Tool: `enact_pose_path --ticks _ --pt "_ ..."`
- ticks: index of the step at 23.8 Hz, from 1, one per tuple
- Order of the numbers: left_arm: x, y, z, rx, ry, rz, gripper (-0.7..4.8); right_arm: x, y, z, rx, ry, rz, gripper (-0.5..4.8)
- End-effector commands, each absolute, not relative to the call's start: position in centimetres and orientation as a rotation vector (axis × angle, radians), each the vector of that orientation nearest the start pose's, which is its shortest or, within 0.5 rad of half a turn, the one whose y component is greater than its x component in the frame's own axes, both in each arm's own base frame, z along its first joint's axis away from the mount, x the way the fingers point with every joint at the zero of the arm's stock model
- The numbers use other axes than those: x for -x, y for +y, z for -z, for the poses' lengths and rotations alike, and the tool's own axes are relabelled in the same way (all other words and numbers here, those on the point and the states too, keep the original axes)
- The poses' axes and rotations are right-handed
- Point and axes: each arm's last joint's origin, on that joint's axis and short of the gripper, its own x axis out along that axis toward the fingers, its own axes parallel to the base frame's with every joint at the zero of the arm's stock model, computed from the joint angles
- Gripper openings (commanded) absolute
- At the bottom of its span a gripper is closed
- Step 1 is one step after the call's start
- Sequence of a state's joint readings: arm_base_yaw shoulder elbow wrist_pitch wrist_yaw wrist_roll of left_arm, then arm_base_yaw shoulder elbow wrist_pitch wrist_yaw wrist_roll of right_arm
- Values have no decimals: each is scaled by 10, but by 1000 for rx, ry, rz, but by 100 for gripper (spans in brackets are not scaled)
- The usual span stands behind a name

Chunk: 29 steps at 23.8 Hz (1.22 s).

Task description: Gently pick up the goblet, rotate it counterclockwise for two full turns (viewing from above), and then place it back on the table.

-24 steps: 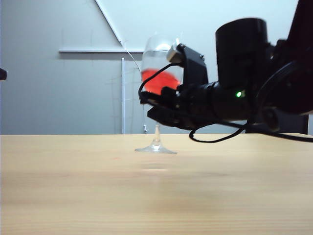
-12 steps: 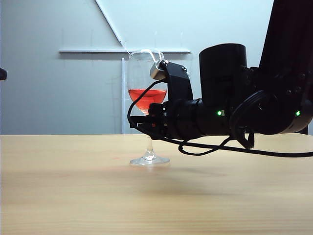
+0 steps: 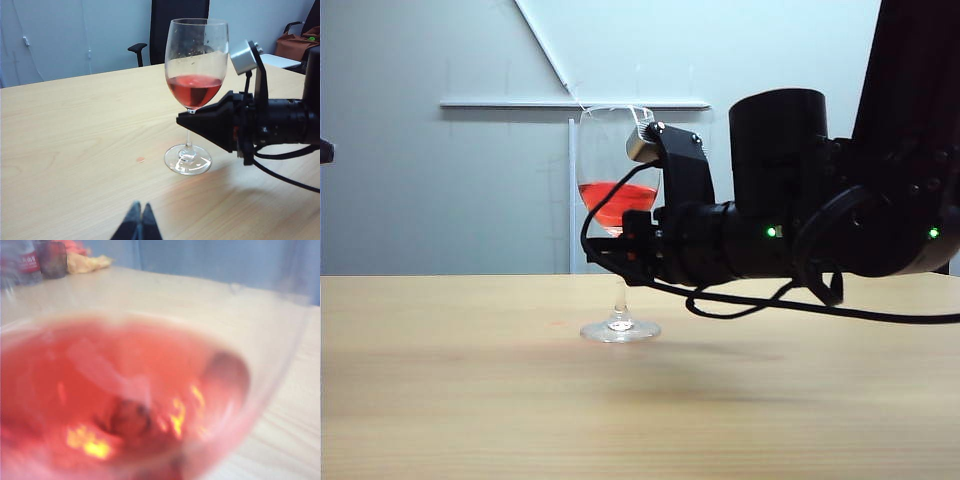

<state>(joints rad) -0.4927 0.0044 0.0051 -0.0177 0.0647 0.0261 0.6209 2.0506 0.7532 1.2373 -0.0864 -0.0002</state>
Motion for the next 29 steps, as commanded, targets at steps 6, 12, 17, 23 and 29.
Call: enact_pose_path --ticks 6,12,17,23,29 --pt "-85 -48 -166 -26 -9 559 -5 -270 198 -118 19 64 -711 181" --pt "-89 -40 -163 -31 26 466 -5 -223 169 -146 29 89 -691 180" --pt "-96 -16 -171 -25 -51 209 -5 -173 162 -176 59 155 -768 95" --pt "-97 2 -171 -29 -53 26 -5 -139 150 -209 64 145 -812 -9" --pt "-97 4 -171 -30 -56 -1 -5 -122 129 -232 33 77 -699 -9"
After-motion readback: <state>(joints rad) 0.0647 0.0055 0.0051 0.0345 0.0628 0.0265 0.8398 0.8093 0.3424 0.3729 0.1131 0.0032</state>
